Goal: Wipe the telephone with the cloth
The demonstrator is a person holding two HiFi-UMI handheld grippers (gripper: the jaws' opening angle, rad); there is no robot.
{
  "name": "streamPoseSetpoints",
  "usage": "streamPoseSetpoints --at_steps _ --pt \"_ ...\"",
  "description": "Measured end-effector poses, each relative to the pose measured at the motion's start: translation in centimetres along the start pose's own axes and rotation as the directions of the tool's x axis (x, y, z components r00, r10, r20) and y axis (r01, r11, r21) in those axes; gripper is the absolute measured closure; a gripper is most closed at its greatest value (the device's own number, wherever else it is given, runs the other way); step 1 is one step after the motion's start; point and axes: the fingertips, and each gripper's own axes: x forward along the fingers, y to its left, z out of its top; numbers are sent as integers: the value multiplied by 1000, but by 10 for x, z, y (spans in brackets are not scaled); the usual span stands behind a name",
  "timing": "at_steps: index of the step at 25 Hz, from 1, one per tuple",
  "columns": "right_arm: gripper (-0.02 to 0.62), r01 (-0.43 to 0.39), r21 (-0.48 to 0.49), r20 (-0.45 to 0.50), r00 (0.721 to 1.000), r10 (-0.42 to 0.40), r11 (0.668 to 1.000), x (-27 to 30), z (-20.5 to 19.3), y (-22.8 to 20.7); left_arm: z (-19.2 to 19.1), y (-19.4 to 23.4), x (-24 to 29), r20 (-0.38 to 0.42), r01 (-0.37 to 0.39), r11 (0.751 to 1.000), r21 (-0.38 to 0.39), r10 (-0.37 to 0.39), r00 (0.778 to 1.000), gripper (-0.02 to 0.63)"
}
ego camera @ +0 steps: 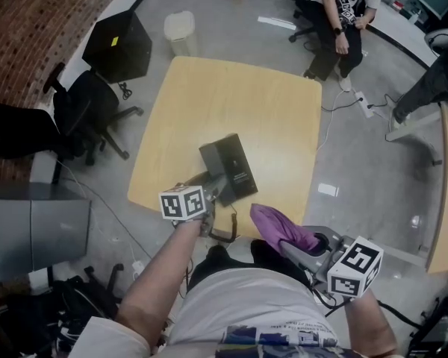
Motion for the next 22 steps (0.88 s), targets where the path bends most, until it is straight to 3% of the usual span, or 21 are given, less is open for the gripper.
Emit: streamPoseSetpoints --at_steps 6,12,17,22 --pt "511 -33 -41 -3 999 33 999 -8 1 -18 -2 10 -25 38 -109 994 -7 109 993 297" --pt "511 -75 -176 -57 996 66 982 -10 -9 -33 -12 -12 -84 109 -209 978 -4 208 972 272" --pt "511 -117 -212 -82 991 101 970 0 -17 -47 -37 -63 -128 162 -174 985 -7 173 971 278" --pt "511 -89 -256 -49 996 79 963 -5 -18 -42 -71 -128 -147 151 -34 995 90 20 988 325"
